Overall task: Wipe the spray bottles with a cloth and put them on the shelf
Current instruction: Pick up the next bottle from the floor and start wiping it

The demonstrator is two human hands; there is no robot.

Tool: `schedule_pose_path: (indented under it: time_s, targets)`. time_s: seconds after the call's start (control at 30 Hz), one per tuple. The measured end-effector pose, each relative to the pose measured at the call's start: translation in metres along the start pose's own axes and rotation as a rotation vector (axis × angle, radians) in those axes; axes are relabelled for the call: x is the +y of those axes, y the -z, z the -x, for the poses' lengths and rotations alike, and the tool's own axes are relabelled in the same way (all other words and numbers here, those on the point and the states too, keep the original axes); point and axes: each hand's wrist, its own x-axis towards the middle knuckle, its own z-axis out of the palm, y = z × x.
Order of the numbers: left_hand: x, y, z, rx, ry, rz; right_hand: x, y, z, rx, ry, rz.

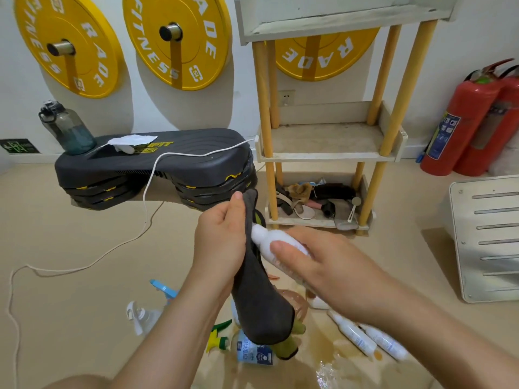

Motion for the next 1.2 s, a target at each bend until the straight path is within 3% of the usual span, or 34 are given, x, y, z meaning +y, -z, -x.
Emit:
schedule_pose_path:
  time_s: [0.07, 0.13, 0.23, 0.37, 0.43, 0.57, 0.7, 0.8, 0.93, 1.03, 1.2]
  targets:
    - [-0.003, 0.000, -0.003, 0.012, 0.079, 0.051, -0.001, -0.007, 0.003, 0.190, 0.106, 0.477]
    - [-0.003, 0.000, -0.003, 0.035, 0.177, 0.159, 0.003, -0.011, 0.000, 0.323, 0.185, 0.612]
    - [0.001, -0.002, -0.003, 0.024, 0.304, 0.335, 0.013, -0.008, -0.005, 0.399, 0.203, 0.348]
    - [0.012, 0.000, -0.001, -0.102, 0.349, 0.642, 0.000, 0.001, -0.004, 0.031, -0.048, -0.644]
    - [0.017, -0.001, 0.005, -0.194, 0.318, 0.672, -0.008, 0.002, -0.002, -0.020, -0.115, -0.833]
    - [0.020, -0.012, 0.019, -0.242, 0.192, 0.479, -0.011, -0.006, -0.004, 0.167, -0.110, -0.709]
    - [0.009, -0.025, 0.033, -0.239, 0.073, 0.211, -0.005, -0.020, -0.010, 0.462, -0.007, -0.507]
    - [0.000, -0.035, 0.046, -0.328, 0.033, 0.181, -0.002, -0.015, -0.016, 0.631, 0.076, -0.469]
    - [0.003, -0.035, 0.046, -0.352, 0.025, 0.288, 0.000, -0.011, -0.020, 0.564, 0.053, -0.708]
    - [0.014, -0.031, 0.035, -0.299, 0.141, 0.472, -0.006, -0.023, -0.017, 0.428, 0.055, -0.847]
    - [0.016, -0.031, 0.034, -0.265, 0.266, 0.681, -0.004, -0.029, -0.016, 0.341, 0.062, -0.728]
